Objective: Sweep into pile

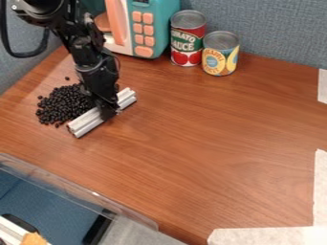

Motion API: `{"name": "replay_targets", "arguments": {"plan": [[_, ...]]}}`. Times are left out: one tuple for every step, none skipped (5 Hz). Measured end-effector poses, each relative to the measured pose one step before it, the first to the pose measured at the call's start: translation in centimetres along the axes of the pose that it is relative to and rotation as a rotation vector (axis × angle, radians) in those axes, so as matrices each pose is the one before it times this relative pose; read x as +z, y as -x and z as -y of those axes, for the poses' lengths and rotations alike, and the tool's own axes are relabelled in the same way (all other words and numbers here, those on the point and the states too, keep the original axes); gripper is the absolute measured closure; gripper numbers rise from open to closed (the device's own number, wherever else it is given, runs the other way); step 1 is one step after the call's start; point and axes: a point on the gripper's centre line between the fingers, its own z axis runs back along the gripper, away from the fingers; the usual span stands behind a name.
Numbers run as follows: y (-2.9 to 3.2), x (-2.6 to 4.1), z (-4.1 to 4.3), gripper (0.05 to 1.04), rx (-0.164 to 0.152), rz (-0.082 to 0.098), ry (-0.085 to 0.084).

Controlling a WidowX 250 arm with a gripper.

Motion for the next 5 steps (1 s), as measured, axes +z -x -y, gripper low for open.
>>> {"name": "replay_targets", "arguments": {"plan": [[0.565, -0.275, -2.039, 0.713, -0.0123, -0.0073, -0.0031], [0.224, -0.124, -1.220, 0.713, -0.0031, -0.0066, -0.0010], [0.117, -0.173, -1.202, 0.713, 0.0190, -0.0033, -0.0062], [0.107, -0.073, -0.225, 0.713, 0.0046, -0.0061, 0.0050], [0.253, -0.024, -0.516, 0.713, -0.0052, 0.0047, -0.0015]]}}
